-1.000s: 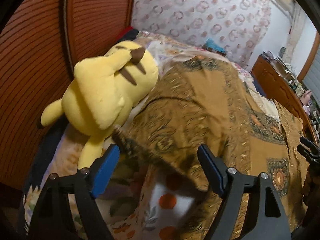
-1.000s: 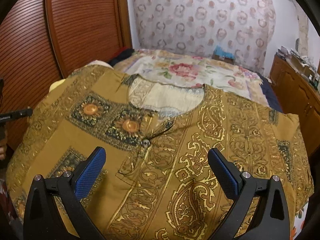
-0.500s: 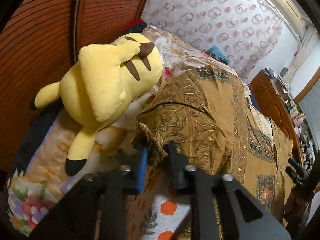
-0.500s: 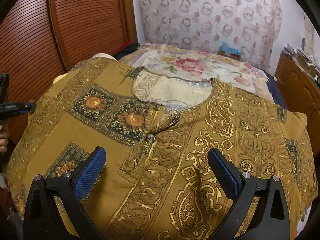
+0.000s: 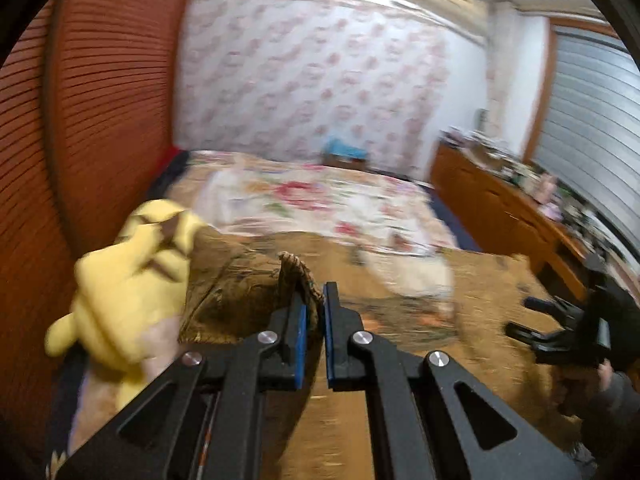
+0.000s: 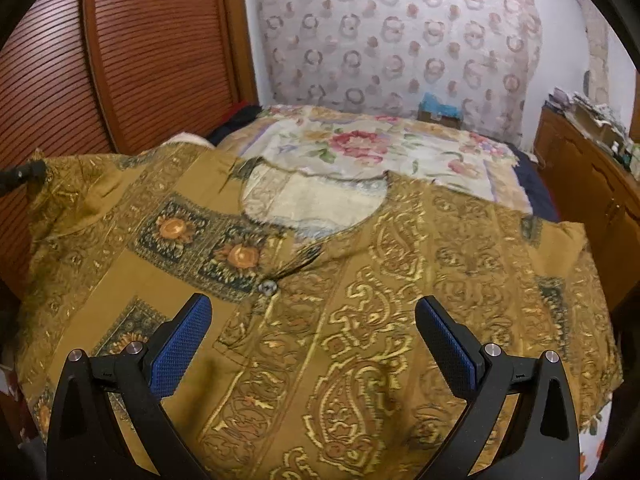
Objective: Fold small clothes
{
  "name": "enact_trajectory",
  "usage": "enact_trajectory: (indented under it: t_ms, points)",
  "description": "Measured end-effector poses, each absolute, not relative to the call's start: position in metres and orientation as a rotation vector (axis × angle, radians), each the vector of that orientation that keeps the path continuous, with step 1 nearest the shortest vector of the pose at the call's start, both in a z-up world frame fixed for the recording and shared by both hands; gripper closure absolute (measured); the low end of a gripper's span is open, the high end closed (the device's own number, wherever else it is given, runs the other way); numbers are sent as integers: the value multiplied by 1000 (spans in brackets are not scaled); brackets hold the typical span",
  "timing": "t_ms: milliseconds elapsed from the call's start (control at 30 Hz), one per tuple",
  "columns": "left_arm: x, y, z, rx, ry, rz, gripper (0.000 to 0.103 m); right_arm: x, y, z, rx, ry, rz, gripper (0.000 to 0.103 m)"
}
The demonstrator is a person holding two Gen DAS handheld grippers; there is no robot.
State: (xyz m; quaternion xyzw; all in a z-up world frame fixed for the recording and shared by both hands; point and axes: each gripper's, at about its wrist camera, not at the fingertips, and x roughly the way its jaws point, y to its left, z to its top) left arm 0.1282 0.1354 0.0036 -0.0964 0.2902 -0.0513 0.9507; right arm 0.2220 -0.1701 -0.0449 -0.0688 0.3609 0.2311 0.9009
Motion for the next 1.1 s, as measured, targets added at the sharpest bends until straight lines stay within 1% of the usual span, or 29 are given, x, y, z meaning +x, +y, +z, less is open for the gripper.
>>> enact_trajectory:
  t_ms: [100, 133, 200, 233, 267, 333, 400, 467, 533, 633, 700, 833, 900, 1100]
  points:
    - [133, 100, -6, -157, 644, -185, 99, 220, -181, -40, -132, 731, 455, 0]
    - [134, 92, -9, -142, 660, -202, 97, 219, -183, -39, -132, 729, 449, 0]
    - [132, 81, -19, -132, 700, -240, 96, 216, -186, -38, -134, 730, 442, 0]
    - [133, 80, -22, -136, 714, -243, 93, 216, -187, -39, -135, 731, 439, 0]
    - [132, 80, -25, -137, 724, -238, 85, 216, -187, -39, -137, 732, 437, 0]
    - [129, 81, -30, -133, 740, -213, 74, 216, -186, -39, -141, 733, 438, 0]
    - [126, 86, -34, -133, 752, -192, 70, 217, -183, -38, -145, 732, 447, 0]
    - [123, 92, -38, -130, 756, -175, 58, 218, -177, -37, -155, 724, 468, 0]
    - [118, 96, -42, -136, 753, -159, 54, 222, -166, -33, -161, 714, 501, 0]
    - [117, 109, -49, -156, 759, -131, 44, 227, -146, -30, -159, 713, 572, 1]
    - [115, 119, -54, -164, 768, -103, 44, 233, -131, -28, -159, 717, 624, 3]
    - [111, 140, -66, -187, 784, -29, 44, 242, -88, -29, -180, 726, 745, 13]
    - [109, 150, -70, -200, 788, -7, 44, 246, -60, -33, -192, 749, 806, 17]
    - [101, 168, -79, -212, 790, 56, 44, 251, 13, -46, -227, 802, 945, 23]
